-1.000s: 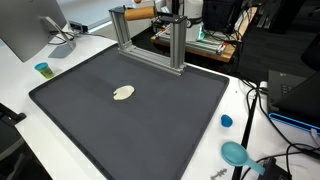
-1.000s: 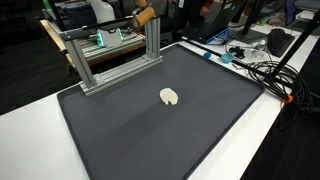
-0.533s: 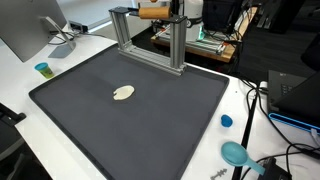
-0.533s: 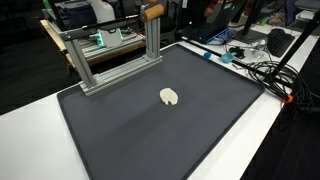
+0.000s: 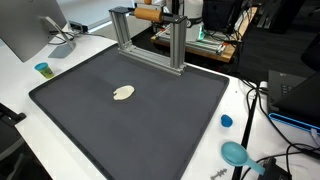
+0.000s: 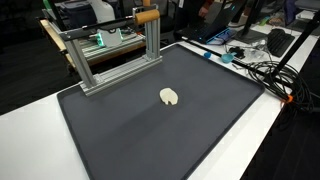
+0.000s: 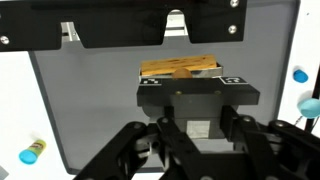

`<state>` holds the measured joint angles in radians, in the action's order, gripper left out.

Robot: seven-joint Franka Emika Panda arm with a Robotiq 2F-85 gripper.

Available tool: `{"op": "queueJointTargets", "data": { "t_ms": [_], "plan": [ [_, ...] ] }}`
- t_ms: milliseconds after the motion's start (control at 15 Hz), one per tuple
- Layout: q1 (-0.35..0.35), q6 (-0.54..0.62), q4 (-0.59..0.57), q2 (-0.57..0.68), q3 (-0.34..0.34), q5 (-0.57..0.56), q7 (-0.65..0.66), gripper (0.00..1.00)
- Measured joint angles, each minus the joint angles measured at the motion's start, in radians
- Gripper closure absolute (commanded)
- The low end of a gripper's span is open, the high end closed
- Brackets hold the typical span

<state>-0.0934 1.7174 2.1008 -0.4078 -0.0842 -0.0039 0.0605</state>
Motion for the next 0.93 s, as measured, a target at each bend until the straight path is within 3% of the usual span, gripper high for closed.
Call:
{"op": "queueJointTargets", "data": {
  "t_ms": [200, 533, 933],
  "plan": [
    [0.007, 0.001, 0.001, 0.008, -0.002, -0.039, 0.068, 0.79],
    [0.066, 0.047, 0.025, 0.015, 0.009, 0.005, 0.053, 0.79],
    [0.072, 0.109, 0.101, 0.016, 0.022, 0.005, 0.052, 0.79]
  ]
}}
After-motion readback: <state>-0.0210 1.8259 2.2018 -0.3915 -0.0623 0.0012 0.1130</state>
